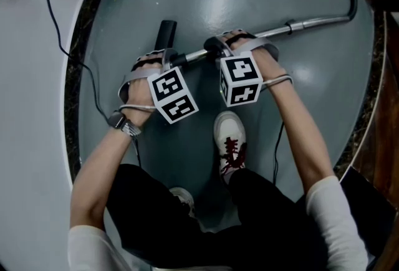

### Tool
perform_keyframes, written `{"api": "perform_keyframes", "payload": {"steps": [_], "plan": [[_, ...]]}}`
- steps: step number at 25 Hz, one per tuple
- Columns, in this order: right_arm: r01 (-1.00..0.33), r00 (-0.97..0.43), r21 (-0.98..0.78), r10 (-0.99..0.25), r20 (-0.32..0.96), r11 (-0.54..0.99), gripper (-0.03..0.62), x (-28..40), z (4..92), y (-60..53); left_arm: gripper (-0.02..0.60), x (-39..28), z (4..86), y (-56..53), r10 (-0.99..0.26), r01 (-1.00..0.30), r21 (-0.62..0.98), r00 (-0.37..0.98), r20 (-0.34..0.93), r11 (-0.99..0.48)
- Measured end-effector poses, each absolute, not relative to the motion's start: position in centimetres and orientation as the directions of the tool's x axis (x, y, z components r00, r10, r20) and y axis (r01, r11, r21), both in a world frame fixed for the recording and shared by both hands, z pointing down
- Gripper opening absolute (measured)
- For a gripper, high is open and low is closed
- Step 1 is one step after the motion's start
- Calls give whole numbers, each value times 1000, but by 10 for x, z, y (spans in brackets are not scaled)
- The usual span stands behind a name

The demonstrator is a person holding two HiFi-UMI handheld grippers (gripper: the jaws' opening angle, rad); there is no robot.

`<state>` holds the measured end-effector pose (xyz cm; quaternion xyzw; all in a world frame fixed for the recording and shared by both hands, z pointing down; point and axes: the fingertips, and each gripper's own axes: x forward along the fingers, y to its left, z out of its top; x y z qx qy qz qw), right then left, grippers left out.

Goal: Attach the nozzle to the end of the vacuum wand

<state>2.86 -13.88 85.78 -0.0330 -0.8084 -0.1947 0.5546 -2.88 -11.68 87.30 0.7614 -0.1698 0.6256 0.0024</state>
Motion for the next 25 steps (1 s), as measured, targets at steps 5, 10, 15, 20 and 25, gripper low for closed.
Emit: {"api": "perform_keyframes", "payload": {"steps": [5, 10, 15, 20, 25], "plan": [[269, -384, 288, -172, 907, 919, 147, 25, 865, -145, 181, -33, 880, -124, -265, -265, -219, 154, 952, -939], [272, -381, 284, -168, 909, 919, 147, 26, 870, -148, 181, -31, 886, -126, -265, -258, -216, 174, 948, -942], [267, -373, 274, -164, 913, 924, 147, 31, 876, -147, 181, -25, 890, -126, -267, -246, -215, 204, 942, -945], [248, -392, 271, -159, 906, 930, 149, 31, 877, -147, 181, -22, 892, -126, -279, -243, -218, 256, 926, -945], [237, -407, 276, -162, 899, 932, 149, 32, 879, -148, 181, -18, 894, -127, -303, -227, -241, 298, 905, -944]]}}
